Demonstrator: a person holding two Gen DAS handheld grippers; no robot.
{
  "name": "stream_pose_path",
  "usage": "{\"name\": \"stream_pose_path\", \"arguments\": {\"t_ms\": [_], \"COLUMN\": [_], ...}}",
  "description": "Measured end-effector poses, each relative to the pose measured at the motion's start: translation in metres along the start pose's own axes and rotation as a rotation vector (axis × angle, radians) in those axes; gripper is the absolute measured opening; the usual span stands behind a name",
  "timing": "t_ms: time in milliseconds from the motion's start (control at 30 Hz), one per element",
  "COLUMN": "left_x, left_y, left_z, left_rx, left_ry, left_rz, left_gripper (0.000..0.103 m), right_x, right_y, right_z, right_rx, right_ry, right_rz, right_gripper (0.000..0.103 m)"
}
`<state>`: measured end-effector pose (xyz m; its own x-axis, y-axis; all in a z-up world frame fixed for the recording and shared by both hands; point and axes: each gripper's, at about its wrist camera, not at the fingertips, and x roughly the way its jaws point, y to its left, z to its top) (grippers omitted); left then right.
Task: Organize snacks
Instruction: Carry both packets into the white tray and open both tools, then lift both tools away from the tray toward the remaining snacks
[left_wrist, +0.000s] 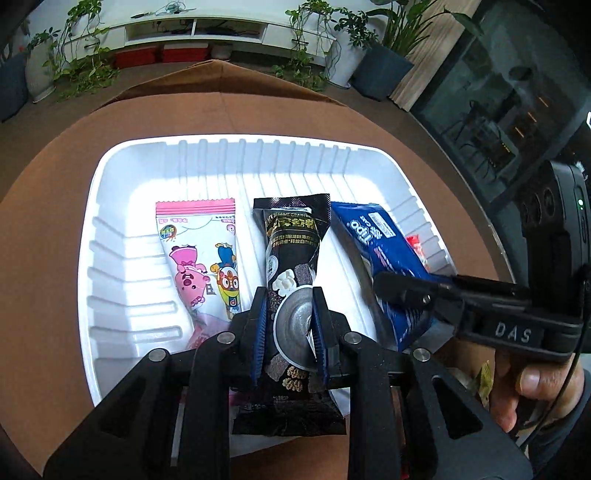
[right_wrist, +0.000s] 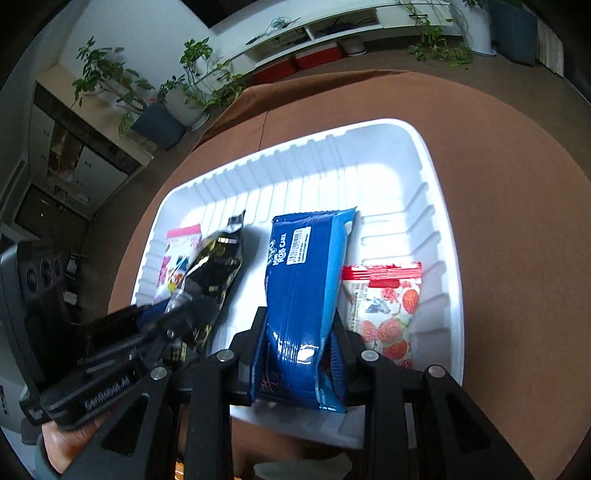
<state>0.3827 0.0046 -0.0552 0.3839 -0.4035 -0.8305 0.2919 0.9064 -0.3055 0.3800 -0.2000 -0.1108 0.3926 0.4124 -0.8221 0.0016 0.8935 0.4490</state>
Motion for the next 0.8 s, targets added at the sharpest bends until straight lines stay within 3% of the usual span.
{"name": "stream_pose_path", "arguments": {"t_ms": [100,167,200,233,367,433,500,667,733,800], "left_x": [0.005,0.003,-0.002,-0.007,-0.030,-0.052,-0.079,-0.144,-0.165,-0.185], "left_y": [-0.015,-0.015,-0.016,-0.017,-0.022,-0.025,-0.029,-0.037,-0.033,-0.022], "left_z": [0.003,0.002,0.002,0.001,0.003,0.002,-0.004,-0.033,-0.048,-0.067], "left_rx": [0.010,0.024,0.026,0.027,0.033,0.041,0.059,0.130,0.111,0.031], "left_ry": [0.000,-0.010,-0.026,-0.043,-0.092,-0.143,-0.214,-0.351,-0.379,-0.363], "left_rz": [0.019,0.031,0.032,0.035,0.026,0.019,0.014,0.059,0.058,0.069], "left_gripper": [0.027,0.040,0.059,0.069,0.081,0.097,0.103,0.103,0.103,0.103], "right_x": [0.000,0.000,-0.001,-0.003,-0.022,-0.043,-0.065,-0.146,-0.174,-0.191], "right_y": [-0.001,0.003,0.006,0.010,0.015,0.012,0.012,-0.001,-0.006,-0.007], "right_z": [-0.002,-0.002,-0.002,-0.002,-0.002,-0.002,-0.001,-0.024,-0.046,-0.074], "right_rx": [0.006,-0.008,-0.018,-0.028,-0.036,-0.029,-0.021,0.047,0.085,0.108], "right_ry": [-0.006,-0.001,0.001,0.000,-0.038,-0.085,-0.129,-0.307,-0.375,-0.419], "right_rz": [0.008,0.013,0.010,0.003,-0.023,-0.029,-0.015,0.087,0.158,0.208], "right_gripper": [0.035,0.044,0.046,0.050,0.066,0.070,0.073,0.089,0.095,0.100]}}
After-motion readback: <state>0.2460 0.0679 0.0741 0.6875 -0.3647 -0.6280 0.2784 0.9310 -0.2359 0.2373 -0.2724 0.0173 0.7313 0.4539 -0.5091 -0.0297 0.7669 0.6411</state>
